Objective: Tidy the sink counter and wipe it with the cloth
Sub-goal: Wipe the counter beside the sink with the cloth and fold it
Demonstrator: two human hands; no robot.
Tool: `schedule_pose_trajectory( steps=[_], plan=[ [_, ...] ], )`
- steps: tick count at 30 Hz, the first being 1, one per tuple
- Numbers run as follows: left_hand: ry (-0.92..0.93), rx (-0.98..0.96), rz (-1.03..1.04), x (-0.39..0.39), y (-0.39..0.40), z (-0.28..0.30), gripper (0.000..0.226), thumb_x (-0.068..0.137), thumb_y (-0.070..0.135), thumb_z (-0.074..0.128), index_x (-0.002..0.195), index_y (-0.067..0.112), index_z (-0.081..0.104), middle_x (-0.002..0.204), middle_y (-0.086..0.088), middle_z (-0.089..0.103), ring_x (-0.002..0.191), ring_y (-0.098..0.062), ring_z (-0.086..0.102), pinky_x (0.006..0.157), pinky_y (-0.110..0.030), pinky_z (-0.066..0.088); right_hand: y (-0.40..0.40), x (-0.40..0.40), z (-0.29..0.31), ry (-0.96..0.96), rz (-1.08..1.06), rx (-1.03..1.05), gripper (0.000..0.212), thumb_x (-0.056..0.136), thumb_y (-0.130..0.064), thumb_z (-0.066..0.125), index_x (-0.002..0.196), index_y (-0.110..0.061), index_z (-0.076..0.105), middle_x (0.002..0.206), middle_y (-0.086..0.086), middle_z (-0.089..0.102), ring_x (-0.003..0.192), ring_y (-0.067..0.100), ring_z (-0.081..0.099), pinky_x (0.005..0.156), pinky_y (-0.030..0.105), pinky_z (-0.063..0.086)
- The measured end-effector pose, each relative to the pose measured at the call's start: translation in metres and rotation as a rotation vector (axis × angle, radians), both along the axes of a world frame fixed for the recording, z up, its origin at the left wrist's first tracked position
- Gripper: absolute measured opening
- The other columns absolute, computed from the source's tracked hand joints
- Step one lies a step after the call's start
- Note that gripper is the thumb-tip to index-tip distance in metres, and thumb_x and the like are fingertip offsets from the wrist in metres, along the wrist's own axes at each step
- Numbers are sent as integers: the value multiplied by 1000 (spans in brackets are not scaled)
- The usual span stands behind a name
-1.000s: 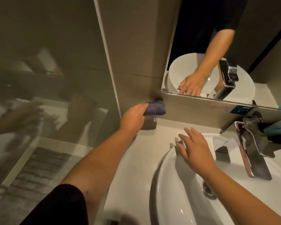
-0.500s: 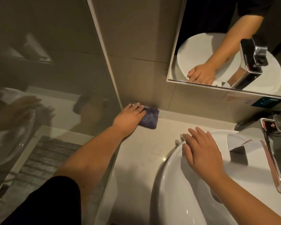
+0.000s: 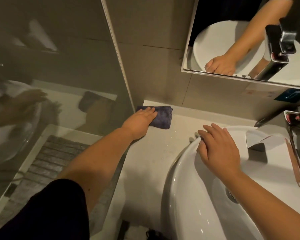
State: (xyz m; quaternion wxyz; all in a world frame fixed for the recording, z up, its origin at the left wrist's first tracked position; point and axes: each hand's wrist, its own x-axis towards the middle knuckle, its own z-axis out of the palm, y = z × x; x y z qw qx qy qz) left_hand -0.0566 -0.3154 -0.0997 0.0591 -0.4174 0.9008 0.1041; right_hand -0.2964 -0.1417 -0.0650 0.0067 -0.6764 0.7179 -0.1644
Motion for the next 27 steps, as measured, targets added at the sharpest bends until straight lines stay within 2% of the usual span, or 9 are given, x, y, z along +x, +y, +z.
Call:
schedule_pose_trajectory(
  steps=[5, 11, 17, 18, 20, 21, 23, 25, 27],
  plan=[
    [36, 18, 61, 16, 46, -1, 63, 90, -1, 43, 149, 13, 24, 159, -4, 22, 147, -20, 18, 119, -30, 9, 0, 1, -1, -29, 1, -16, 40, 88, -24, 38, 111, -9, 67, 123, 14, 65, 126, 36, 51, 110, 52, 32],
    [101, 53, 152, 54, 163, 2, 62, 90, 1, 44, 148, 15, 28, 159, -4, 20, 147, -18, 16, 118, -25, 3, 2, 2, 4, -50, 26, -17, 40, 88, -23, 37, 110, -6, 66, 116, 13, 66, 120, 35, 52, 107, 52, 34],
    [60, 228, 238, 73, 283, 34, 59, 91, 8, 46, 148, 15, 30, 160, -7, 17, 148, -20, 15, 119, -27, 6, 4, 3, 16, -59, 52, 29, 37, 87, -19, 40, 108, -4, 66, 108, 13, 67, 109, 35, 54, 100, 47, 34],
    [81, 204, 216, 72, 294, 43, 58, 88, 10, 54, 144, 13, 38, 157, -9, 27, 145, -21, 25, 117, -27, 16, 6, 2, 17, -60, 53, 37, 36, 88, -18, 41, 109, -4, 66, 109, 13, 67, 110, 35, 54, 101, 47, 34],
    [127, 193, 190, 72, 309, 59, 51, 71, 11, 78, 121, 9, 65, 134, -13, 59, 122, -21, 58, 100, -26, 45, 6, 1, 19, -57, 64, 45, 36, 88, -18, 40, 109, -3, 66, 109, 13, 67, 109, 35, 54, 101, 47, 34],
    [145, 246, 220, 73, 316, 68, 45, 69, 12, 79, 113, 12, 70, 126, -10, 65, 114, -20, 64, 93, -24, 50, 6, 1, 20, -56, 72, 52, 37, 88, -18, 40, 109, -3, 66, 109, 13, 67, 109, 35, 54, 101, 47, 35],
    [143, 440, 344, 79, 320, 88, 32, 82, 13, 60, 111, 22, 70, 120, -5, 68, 109, -20, 63, 87, -20, 48, 5, 1, 21, -57, 78, 66, 37, 88, -19, 39, 110, -4, 65, 109, 13, 66, 109, 35, 53, 103, 50, 36],
    [170, 665, 453, 89, 307, 100, 29, 86, 12, 51, 104, 25, 69, 102, -2, 71, 91, -16, 65, 73, -19, 48, 5, 0, 21, -51, 83, 62, 37, 88, -19, 39, 109, -4, 65, 109, 13, 66, 108, 35, 53, 102, 51, 37],
    [359, 784, 646, 91, 276, 115, 22, 92, 13, 51, 103, 17, 70, 92, -11, 72, 79, -21, 67, 68, -26, 51, 6, 1, 20, -48, 78, 52, 36, 88, -19, 40, 108, -4, 65, 107, 13, 66, 107, 35, 53, 102, 50, 35]
  ],
)
